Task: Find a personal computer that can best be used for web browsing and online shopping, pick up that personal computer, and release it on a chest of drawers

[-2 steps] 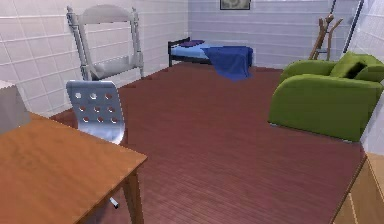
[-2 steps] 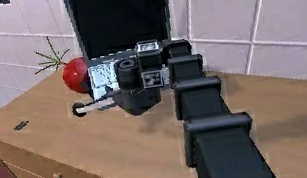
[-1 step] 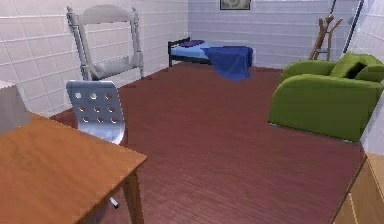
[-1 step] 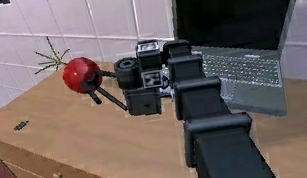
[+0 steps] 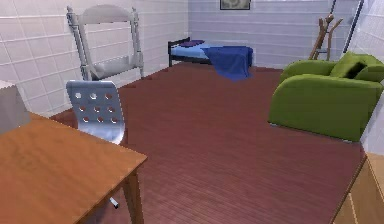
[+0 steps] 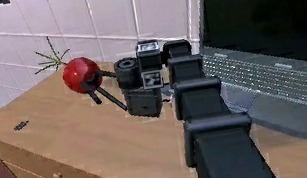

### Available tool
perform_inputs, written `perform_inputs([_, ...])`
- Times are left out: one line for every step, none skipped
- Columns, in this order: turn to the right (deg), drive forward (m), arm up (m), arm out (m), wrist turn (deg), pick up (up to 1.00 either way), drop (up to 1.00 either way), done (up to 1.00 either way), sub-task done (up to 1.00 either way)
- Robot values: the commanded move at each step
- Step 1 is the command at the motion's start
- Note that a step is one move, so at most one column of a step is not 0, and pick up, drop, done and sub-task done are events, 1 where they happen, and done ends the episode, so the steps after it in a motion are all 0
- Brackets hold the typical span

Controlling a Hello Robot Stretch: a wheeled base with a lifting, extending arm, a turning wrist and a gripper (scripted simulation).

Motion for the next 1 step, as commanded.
perform_inputs([0.0,0.00,-0.12,0.00,0.0,0.00,0.00,0.00,0.00])
